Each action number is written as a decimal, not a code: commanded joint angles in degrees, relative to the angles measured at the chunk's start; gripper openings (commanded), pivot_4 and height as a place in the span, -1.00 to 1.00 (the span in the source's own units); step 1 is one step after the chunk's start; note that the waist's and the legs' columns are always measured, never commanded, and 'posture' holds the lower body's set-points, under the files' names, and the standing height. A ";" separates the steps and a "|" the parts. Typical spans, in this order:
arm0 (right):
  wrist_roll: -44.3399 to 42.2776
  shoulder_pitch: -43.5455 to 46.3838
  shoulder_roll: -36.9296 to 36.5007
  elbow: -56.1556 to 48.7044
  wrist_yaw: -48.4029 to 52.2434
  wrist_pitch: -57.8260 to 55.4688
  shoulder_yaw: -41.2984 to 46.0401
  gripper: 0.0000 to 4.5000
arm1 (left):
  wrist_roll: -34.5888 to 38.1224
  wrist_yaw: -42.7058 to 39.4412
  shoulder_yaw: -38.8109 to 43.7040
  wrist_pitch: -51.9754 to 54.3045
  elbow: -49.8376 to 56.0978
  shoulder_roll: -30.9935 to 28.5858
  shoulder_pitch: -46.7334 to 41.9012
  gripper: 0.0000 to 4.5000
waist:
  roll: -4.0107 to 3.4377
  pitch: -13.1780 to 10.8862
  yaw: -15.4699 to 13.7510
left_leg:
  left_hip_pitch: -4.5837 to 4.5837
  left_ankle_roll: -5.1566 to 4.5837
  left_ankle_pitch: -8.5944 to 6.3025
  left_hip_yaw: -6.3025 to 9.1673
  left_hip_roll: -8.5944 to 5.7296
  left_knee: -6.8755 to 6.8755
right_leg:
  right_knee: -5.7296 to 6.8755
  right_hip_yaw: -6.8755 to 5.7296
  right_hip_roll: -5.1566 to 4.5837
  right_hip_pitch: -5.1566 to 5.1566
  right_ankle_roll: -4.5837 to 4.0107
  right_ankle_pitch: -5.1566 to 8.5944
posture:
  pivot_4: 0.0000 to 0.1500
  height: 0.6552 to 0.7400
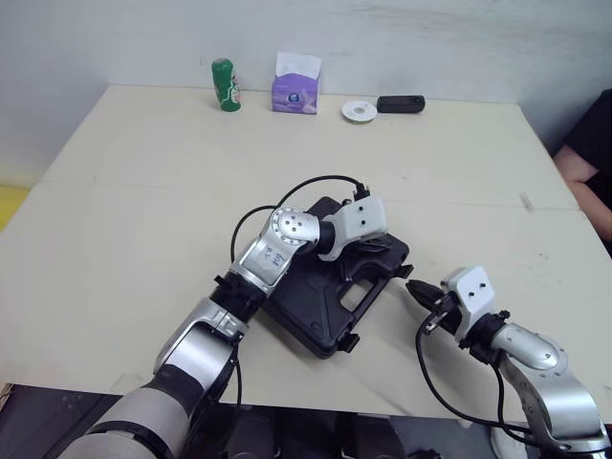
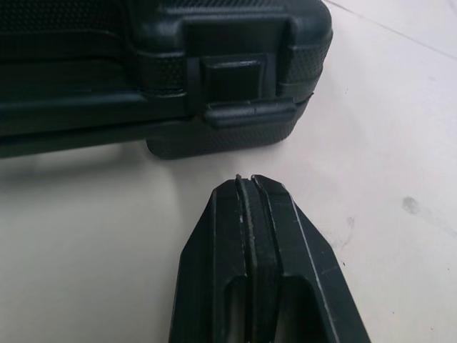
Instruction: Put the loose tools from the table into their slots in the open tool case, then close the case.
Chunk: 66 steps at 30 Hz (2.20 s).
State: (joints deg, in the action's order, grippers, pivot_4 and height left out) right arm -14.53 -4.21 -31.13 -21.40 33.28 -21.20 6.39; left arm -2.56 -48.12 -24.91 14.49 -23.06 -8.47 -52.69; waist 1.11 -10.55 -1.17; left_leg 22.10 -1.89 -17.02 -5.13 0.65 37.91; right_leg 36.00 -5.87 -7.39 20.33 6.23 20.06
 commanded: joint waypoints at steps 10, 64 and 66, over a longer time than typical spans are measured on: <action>0.62 4.49 -1.26 0.34 1.32 0.54 -0.44 -0.96 | -2.94 -2.59 -4.23 5.94 -1.97 -0.28 5.15 -1.00 | -0.01 0.27 -0.16 | 0.00 -0.03 -0.07 0.06 0.01 0.00 | -0.09 0.01 -0.01 -0.08 0.00 0.00 | 1.00 1.00; -3.35 9.74 -9.44 -4.94 10.02 -10.74 -0.24 -0.96 | 4.54 -6.49 4.12 -2.53 3.47 -2.01 7.29 -1.00 | -0.10 0.30 1.95 | -0.05 0.04 -0.09 0.06 0.15 -0.19 | -0.23 0.00 0.04 -0.08 -0.10 -0.05 | 1.00 1.00; -2.26 8.16 -10.42 -4.71 9.79 -7.92 1.22 -0.96 | 8.37 -9.96 6.55 -4.99 6.69 -2.66 7.15 -1.00 | -0.12 0.28 1.63 | -0.03 0.03 -0.09 0.05 0.12 -0.17 | -0.24 0.00 0.02 -0.07 -0.09 -0.05 | 1.00 1.00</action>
State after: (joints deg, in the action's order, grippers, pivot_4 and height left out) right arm -17.21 4.68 -40.29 -23.57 42.85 -32.77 4.45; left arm 2.62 -54.48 -19.98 11.35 -18.26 -10.19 -46.57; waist 0.99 -10.27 0.46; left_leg 22.07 -1.86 -17.11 -5.09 0.76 37.75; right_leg 35.77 -5.88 -7.37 20.26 6.14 20.01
